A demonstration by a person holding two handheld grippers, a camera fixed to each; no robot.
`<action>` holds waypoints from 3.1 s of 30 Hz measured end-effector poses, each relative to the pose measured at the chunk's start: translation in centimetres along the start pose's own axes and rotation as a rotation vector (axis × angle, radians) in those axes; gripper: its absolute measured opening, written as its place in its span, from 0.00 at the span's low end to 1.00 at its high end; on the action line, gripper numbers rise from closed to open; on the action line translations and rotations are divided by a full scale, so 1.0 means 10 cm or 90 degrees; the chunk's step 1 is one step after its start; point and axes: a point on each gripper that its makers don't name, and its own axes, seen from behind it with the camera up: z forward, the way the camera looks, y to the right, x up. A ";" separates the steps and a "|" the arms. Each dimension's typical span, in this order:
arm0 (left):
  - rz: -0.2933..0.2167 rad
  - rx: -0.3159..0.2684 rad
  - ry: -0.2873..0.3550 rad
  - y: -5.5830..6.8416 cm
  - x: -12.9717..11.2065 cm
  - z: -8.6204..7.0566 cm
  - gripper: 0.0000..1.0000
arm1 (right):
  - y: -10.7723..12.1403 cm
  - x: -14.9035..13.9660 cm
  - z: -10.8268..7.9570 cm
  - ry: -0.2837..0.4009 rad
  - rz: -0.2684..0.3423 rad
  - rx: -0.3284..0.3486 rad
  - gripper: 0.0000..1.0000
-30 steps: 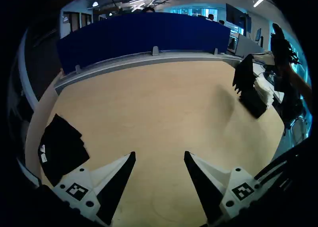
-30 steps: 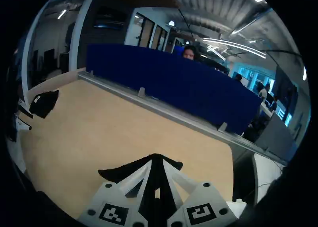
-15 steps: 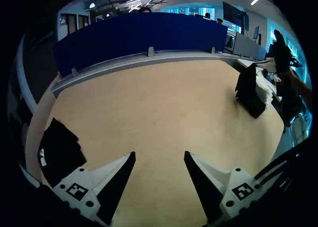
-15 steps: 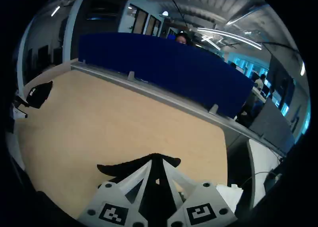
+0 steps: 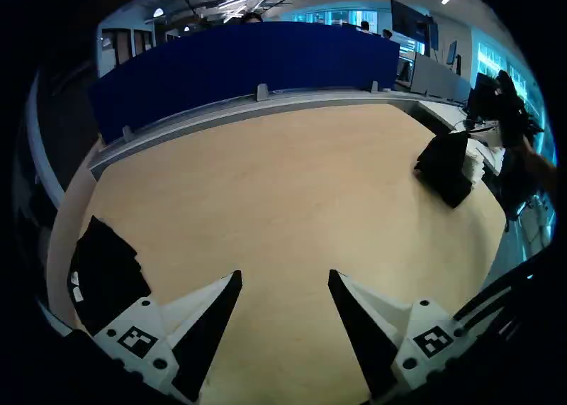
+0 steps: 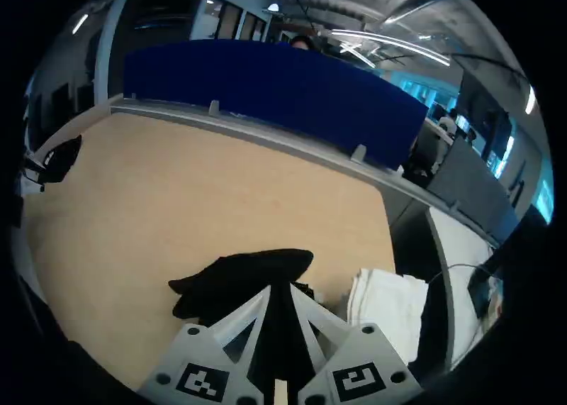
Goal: Fold towel
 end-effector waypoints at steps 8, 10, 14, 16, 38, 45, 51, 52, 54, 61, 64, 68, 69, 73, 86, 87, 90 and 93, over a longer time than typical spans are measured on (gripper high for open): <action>0.005 0.004 -0.003 0.00 0.00 -0.01 0.90 | 0.11 -0.54 -0.10 -0.040 0.032 -0.023 0.04; 0.007 0.005 -0.004 0.01 0.00 -0.01 0.90 | 0.14 -0.66 -0.12 -0.048 0.044 -0.030 0.04; 0.011 0.006 -0.005 0.03 0.00 -0.02 0.90 | 0.19 -0.89 -0.15 -0.063 0.069 -0.040 0.04; 0.013 0.006 -0.005 0.04 0.01 -0.02 0.90 | 0.20 -1.01 -0.16 -0.072 0.080 -0.044 0.04; 0.016 0.011 -0.007 0.06 0.02 -0.02 0.90 | 0.12 -1.70 0.04 -0.158 0.158 -0.072 0.04; 0.020 0.009 -0.006 0.07 0.04 -0.03 0.90 | 0.12 -1.71 0.01 -0.158 0.158 -0.081 0.07; 0.018 0.006 -0.005 0.06 0.03 -0.04 0.90 | 0.11 -1.71 -0.12 -0.153 0.144 -0.090 0.26; 0.017 0.006 -0.004 0.06 0.03 -0.04 0.90 | 0.11 -1.70 -0.14 -0.152 0.142 -0.092 0.33; 0.017 0.005 -0.004 0.06 0.03 -0.04 0.90 | 0.10 -1.69 -0.17 -0.148 0.139 -0.093 0.42; 0.021 0.002 -0.003 0.08 0.02 -0.03 0.90 | 0.00 -1.48 -0.18 -0.112 0.141 -0.071 0.82; 0.020 0.001 -0.002 0.08 0.03 -0.04 0.90 | -0.04 -1.38 -0.14 -0.098 0.145 -0.063 0.99; 0.017 0.003 -0.001 0.07 0.03 -0.06 0.90 | -0.06 -1.24 -0.07 -0.084 0.141 -0.056 1.00; 0.016 0.003 -0.001 0.06 0.02 -0.06 0.90 | -0.06 -1.22 -0.06 -0.083 0.139 -0.054 1.00; 0.012 0.007 -0.001 0.03 0.01 -0.08 0.90 | -0.07 -1.12 0.02 -0.080 0.129 -0.047 1.00; 0.002 0.028 -0.007 -0.08 -0.06 -0.10 0.90 | -0.04 -0.66 0.51 -0.058 0.105 -0.019 1.00; 0.001 0.030 -0.008 -0.09 -0.07 -0.10 0.90 | -0.03 -0.63 0.55 -0.056 0.104 -0.018 1.00; -0.004 0.034 -0.010 -0.10 -0.08 -0.10 0.90 | -0.02 -0.55 0.64 -0.053 0.102 -0.014 1.00; -0.006 0.037 -0.012 -0.10 -0.09 -0.10 0.90 | -0.01 -0.52 0.71 -0.053 0.102 -0.011 1.00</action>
